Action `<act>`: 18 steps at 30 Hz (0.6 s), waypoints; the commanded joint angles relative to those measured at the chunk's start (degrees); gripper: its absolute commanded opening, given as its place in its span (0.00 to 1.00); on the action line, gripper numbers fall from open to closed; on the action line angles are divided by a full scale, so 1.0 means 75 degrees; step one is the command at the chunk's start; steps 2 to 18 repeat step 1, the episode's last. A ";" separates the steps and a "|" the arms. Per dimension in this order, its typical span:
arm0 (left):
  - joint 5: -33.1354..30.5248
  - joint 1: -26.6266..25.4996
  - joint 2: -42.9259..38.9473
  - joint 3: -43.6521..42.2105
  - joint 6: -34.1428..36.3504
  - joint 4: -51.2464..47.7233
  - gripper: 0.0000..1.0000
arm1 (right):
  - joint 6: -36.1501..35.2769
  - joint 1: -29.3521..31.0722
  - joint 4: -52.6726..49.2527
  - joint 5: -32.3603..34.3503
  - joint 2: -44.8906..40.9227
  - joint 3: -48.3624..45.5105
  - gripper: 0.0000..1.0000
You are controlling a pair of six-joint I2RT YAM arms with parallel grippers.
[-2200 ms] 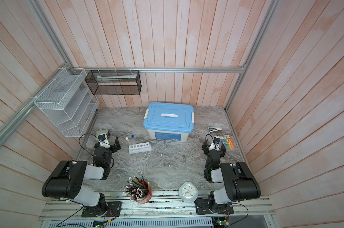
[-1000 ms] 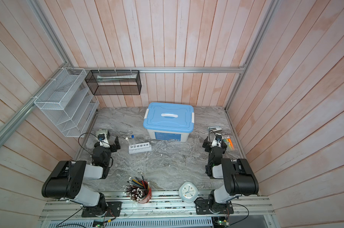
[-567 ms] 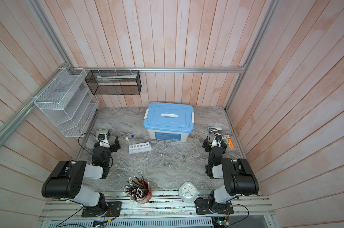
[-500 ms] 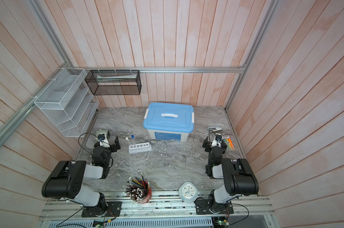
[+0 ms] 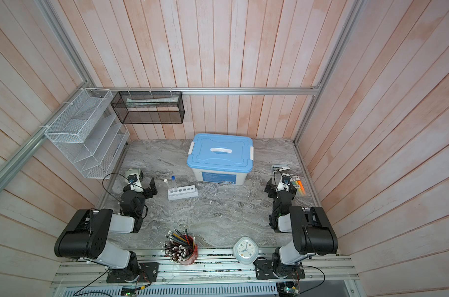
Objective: Organize the chemistry lab equipment
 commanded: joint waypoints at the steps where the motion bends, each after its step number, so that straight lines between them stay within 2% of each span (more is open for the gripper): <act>1: 0.0085 0.0039 -0.0009 0.0125 -0.0010 -0.0012 1.00 | 0.0038 -0.0034 -0.0139 -0.0173 -0.0114 0.0106 0.98; 18: 0.0085 0.0039 -0.0009 0.0125 -0.0010 -0.0012 1.00 | 0.0038 -0.0034 -0.0139 -0.0173 -0.0114 0.0106 0.98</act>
